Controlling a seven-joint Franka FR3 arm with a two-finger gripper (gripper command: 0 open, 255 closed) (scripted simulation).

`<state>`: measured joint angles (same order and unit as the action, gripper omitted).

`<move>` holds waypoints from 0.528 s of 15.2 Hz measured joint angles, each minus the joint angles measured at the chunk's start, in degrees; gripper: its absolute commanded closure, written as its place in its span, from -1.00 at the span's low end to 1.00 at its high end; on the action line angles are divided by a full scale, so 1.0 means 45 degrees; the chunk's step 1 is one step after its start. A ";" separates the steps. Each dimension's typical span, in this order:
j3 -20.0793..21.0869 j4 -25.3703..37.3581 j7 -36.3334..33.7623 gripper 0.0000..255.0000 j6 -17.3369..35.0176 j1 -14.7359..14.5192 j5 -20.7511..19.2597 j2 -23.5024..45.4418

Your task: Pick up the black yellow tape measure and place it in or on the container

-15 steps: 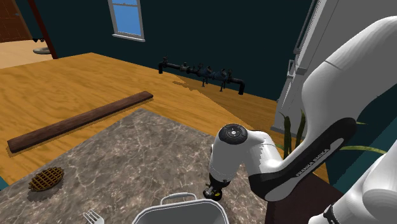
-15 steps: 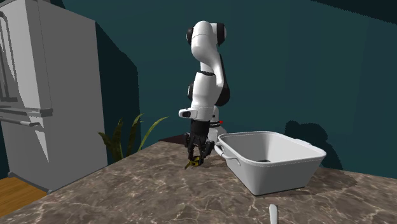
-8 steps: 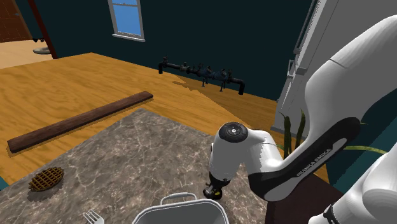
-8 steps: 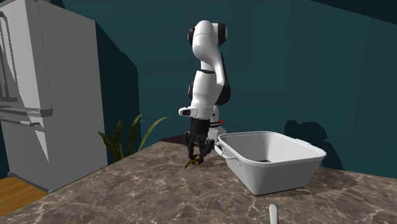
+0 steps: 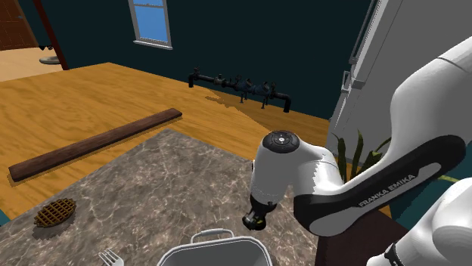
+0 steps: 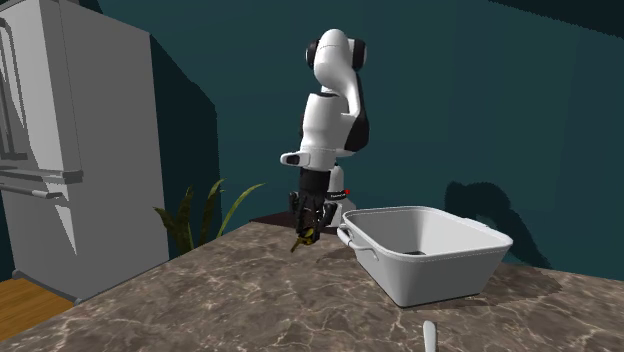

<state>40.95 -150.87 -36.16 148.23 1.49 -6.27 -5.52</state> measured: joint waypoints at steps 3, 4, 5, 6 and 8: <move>-0.0167 0.0059 0.0679 1.00 -0.0577 -0.0265 0.0862 -0.0691; -0.0252 0.0104 0.0900 1.00 -0.0796 -0.0348 0.1110 -0.0913; -0.0295 0.0154 0.1023 1.00 -0.0984 -0.0428 0.1291 -0.1082; -0.0372 0.0189 0.1191 1.00 -0.1184 -0.0508 0.1486 -0.1284; -0.0533 0.0261 0.1509 1.00 -0.1609 -0.0679 0.1860 -0.1706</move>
<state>38.56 -149.69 -29.37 140.99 -1.56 2.10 -13.20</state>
